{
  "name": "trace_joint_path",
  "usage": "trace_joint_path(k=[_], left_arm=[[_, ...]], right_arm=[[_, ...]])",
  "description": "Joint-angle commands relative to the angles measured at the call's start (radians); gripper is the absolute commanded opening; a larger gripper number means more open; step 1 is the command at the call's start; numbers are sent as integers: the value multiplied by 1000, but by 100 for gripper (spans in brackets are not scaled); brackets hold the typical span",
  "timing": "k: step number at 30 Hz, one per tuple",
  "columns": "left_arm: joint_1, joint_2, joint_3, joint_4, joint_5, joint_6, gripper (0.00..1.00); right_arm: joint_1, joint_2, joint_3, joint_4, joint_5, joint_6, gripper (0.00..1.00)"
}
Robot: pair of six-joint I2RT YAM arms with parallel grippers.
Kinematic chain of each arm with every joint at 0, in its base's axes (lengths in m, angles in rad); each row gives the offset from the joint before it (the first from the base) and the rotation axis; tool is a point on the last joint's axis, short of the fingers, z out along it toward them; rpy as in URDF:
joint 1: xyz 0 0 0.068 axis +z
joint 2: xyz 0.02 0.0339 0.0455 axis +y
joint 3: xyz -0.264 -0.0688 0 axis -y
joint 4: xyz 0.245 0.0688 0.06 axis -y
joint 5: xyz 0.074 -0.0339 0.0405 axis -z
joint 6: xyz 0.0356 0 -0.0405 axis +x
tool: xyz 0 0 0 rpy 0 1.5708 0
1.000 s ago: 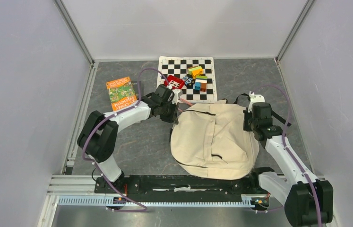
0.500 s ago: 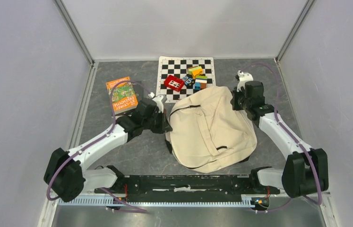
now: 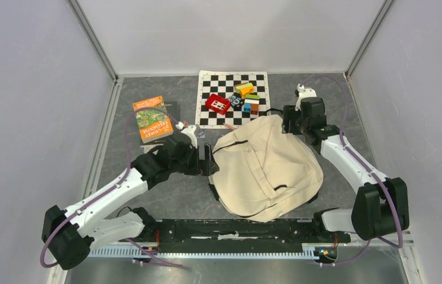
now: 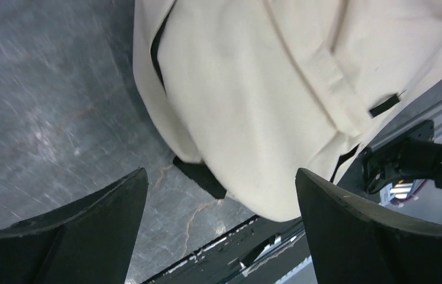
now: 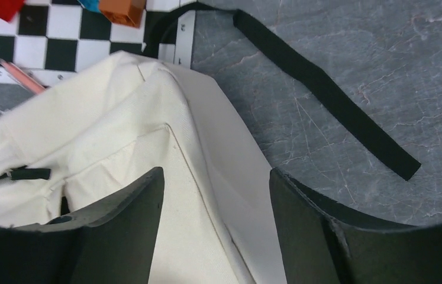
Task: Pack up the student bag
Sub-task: Adjust the student bag at the center of the board, then unzip the student bag at the center of the board.
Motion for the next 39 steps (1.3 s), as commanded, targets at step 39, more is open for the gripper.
trace_joint_path(k=[39], left_arm=[[360, 638, 428, 27, 450, 279, 85]], right_arm=[[268, 301, 28, 307, -172, 454, 56]])
